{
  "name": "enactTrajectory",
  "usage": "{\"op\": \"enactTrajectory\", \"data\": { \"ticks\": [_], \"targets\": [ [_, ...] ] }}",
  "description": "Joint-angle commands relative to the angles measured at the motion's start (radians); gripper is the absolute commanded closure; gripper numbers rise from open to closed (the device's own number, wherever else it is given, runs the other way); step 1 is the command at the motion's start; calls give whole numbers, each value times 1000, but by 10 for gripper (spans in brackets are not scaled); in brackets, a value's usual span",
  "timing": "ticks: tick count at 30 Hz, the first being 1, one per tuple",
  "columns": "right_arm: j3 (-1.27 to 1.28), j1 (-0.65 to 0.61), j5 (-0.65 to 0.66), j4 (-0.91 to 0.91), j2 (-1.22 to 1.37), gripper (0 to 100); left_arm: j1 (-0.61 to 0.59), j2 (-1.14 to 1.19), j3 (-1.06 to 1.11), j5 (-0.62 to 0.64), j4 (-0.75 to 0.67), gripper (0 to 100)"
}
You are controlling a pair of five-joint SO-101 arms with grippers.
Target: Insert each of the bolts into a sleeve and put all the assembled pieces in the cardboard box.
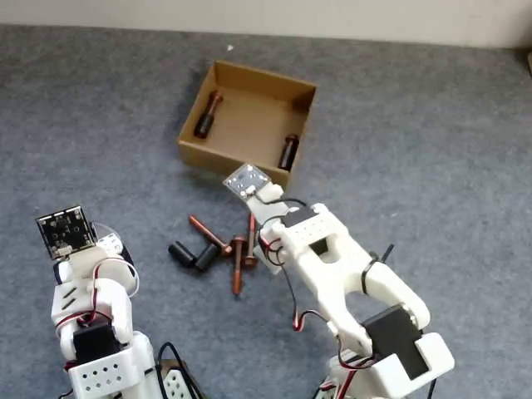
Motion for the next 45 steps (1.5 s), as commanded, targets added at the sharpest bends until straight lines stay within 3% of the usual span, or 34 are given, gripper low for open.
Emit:
{"op": "enactTrajectory", "data": {
  "ticks": [1, 5, 22, 27, 32, 37, 45],
  "targets": [
    [-35, -15, 12, -38, 19, 888, 22, -10, 10, -14, -28, 993],
    [-35, -16, 12, -33, 16, 998, 22, -10, 10, -14, -28, 993],
    [82, -10, 5, 246, -570, 994, 22, -10, 10, -14, -25, 993],
    [177, 84, -44, 239, -644, 994, 39, -10, -2, -14, -14, 993],
    [289, 209, -184, 116, -697, 994, 97, -8, -107, -20, 166, 992],
    [421, 268, -206, -36, -727, 994, 205, -8, -163, -192, 298, 994],
    [464, 374, -273, -160, -723, 994, 344, -2, -321, -339, 411, 994]
  ]
}}
